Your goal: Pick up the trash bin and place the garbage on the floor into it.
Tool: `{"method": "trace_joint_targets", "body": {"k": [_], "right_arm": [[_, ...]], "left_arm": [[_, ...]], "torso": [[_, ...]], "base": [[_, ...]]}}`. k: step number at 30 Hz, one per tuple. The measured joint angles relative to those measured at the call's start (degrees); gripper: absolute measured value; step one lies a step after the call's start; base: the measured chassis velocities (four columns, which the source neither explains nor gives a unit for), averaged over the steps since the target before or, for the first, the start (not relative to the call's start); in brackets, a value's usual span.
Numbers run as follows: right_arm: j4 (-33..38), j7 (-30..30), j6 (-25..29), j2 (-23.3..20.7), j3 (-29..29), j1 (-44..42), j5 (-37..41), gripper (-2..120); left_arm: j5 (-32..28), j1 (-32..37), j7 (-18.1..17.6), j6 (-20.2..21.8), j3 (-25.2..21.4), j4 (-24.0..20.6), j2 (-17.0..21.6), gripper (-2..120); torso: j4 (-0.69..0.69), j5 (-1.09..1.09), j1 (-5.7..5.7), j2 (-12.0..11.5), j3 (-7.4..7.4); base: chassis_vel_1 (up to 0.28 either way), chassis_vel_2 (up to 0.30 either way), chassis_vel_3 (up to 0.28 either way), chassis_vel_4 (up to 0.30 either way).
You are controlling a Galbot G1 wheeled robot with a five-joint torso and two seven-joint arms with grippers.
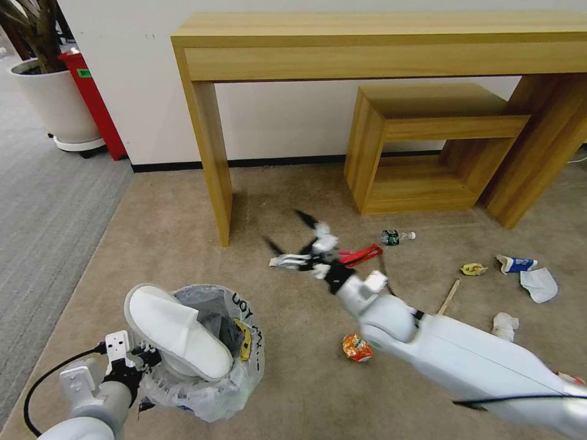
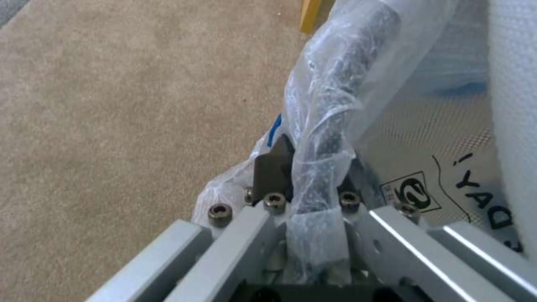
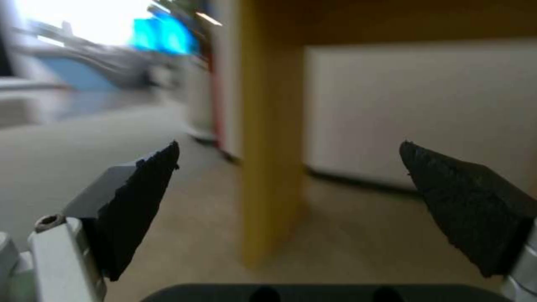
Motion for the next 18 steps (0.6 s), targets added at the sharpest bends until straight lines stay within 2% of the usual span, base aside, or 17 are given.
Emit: {"method": "trace_joint_targets", "body": {"k": [3, 4, 6, 8, 18], "right_arm": [[3.46, 9.88, -8.61, -4.42, 5.64, -6.55, 4.60, 100], [3.46, 9.88, -8.61, -4.42, 5.64, -6.55, 4.60, 100], [4.69, 13.98, -13.72, -6.85, 6.73, -8.42, 6.86, 100], [5.79, 15.91, -16.60, -9.47, 6.42, -9.41, 9.25, 100], [8.43, 19.40, -22.82, -12.62, 2.40, -9.93, 12.94, 100]], "left_arm": [[0.42, -0.41, 0.09, -0.22, 0.32, 1.08, 0.00, 0], [0.42, -0.41, 0.09, -0.22, 0.32, 1.08, 0.00, 0], [0.55, -0.69, 0.14, -0.30, 0.43, 1.52, -0.01, 0], [0.74, -1.07, 0.18, -0.38, 0.56, 1.99, -0.21, 0], [1.61, -1.40, 0.59, -0.90, 0.88, 2.77, -1.39, 0]], "torso": [[0.02, 0.02, 0.00, 0.00, 0.00], [0.02, 0.02, 0.00, 0.00, 0.00], [0.03, 0.02, 0.00, 0.00, 0.00], [0.03, 0.01, 0.00, 0.00, 0.00], [0.04, -0.01, 0.00, 0.00, 0.00]], "base": [[0.000, 0.000, 0.000, 0.000], [0.000, 0.000, 0.000, 0.000], [0.000, 0.000, 0.000, 0.000], [0.000, 0.000, 0.000, 0.000], [0.000, 0.000, 0.000, 0.000]]}}
